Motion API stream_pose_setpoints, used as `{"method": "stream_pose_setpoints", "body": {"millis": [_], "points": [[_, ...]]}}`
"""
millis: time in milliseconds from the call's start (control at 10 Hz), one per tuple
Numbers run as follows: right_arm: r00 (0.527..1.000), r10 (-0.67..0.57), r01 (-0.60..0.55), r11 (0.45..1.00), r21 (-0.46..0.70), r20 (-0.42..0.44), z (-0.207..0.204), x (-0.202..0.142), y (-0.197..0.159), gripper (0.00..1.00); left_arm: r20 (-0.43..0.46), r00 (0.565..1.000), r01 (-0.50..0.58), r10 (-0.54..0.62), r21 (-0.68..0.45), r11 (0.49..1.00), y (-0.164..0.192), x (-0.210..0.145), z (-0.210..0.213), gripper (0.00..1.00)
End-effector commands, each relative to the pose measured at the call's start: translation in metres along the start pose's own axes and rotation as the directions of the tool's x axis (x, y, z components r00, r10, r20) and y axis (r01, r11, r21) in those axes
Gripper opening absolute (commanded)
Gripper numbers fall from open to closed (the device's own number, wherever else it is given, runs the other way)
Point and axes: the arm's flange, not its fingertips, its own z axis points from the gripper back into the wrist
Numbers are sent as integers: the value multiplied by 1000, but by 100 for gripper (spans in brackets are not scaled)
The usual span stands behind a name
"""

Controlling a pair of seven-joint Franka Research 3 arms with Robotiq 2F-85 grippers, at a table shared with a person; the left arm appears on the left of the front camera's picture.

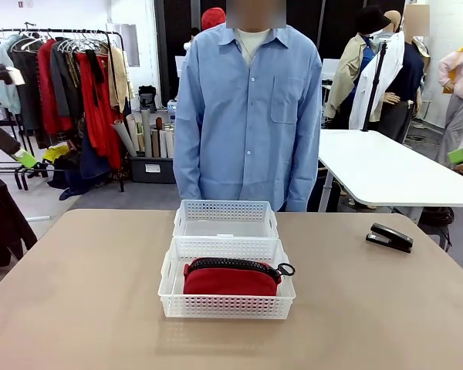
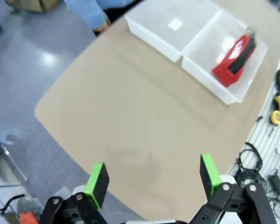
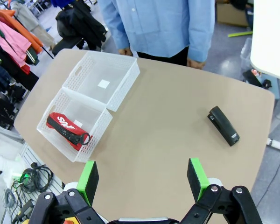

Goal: Distribute items into two baskets.
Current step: Pick up the Stapler that the person points to.

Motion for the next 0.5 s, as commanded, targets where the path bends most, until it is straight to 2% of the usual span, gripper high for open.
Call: {"method": "stream_pose_setpoints", "body": {"millis": [0, 300, 400], "points": [[1000, 3, -4, 1000, 14, 16, 0, 1, 0, 100, 121, 993, 3, 3, -54, 999, 9, -18, 3, 100], [1000, 3, -4, 1000, 14, 16, 0, 1, 0, 100, 208, 978, -1, 17, -74, 997, 16, -24, 11, 100], [1000, 3, -4, 1000, 14, 16, 0, 1, 0, 100, 210, 977, -4, 20, -77, 997, 18, -24, 10, 100]]}}
